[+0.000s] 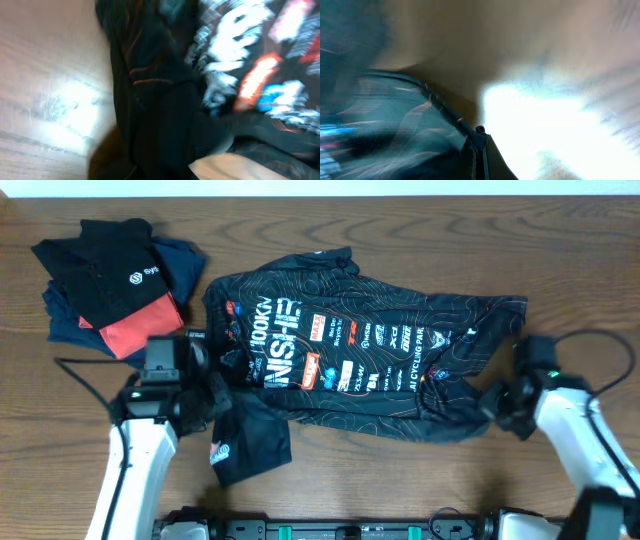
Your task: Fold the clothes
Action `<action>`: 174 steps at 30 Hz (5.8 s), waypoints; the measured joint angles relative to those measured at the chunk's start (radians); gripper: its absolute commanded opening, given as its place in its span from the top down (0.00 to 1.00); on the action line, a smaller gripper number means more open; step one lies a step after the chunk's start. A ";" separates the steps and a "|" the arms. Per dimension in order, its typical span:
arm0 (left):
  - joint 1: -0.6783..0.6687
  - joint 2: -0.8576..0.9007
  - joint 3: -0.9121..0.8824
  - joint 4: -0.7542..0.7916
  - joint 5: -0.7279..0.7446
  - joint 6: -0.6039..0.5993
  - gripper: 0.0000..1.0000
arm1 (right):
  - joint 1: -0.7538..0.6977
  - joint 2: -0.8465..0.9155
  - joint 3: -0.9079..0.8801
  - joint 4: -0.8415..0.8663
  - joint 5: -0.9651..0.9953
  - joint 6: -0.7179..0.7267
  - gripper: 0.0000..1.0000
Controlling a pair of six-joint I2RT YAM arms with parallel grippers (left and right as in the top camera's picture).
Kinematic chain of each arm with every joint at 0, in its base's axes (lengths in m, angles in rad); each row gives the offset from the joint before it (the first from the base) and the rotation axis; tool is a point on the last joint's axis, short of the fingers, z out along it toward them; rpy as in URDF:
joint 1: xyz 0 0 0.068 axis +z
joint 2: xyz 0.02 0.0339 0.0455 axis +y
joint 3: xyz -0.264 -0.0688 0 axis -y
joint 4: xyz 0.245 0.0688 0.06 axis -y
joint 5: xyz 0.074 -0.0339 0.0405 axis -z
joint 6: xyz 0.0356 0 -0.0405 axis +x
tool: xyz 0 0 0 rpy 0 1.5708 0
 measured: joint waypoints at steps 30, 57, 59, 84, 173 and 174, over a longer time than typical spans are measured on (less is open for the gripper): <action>0.000 -0.335 0.692 -0.002 0.052 0.047 0.94 | -0.179 -0.386 0.994 -0.379 0.183 -0.219 0.99; -0.024 0.539 0.772 0.843 0.292 -0.136 0.94 | -0.178 0.324 1.170 -0.026 -0.034 -0.304 0.99; -0.021 0.539 0.855 0.849 0.302 -0.155 0.94 | -0.178 0.313 1.269 -0.040 -0.005 -0.303 0.99; -0.088 0.606 0.540 -0.388 0.385 0.231 0.94 | -0.247 0.327 0.737 -0.536 0.343 -0.275 0.99; -0.146 0.597 0.196 0.167 0.237 0.120 0.43 | -0.330 0.315 0.109 0.037 0.179 -0.122 0.35; -0.149 0.597 0.194 0.169 0.232 0.121 0.43 | -0.330 0.315 0.108 0.038 0.179 -0.122 0.35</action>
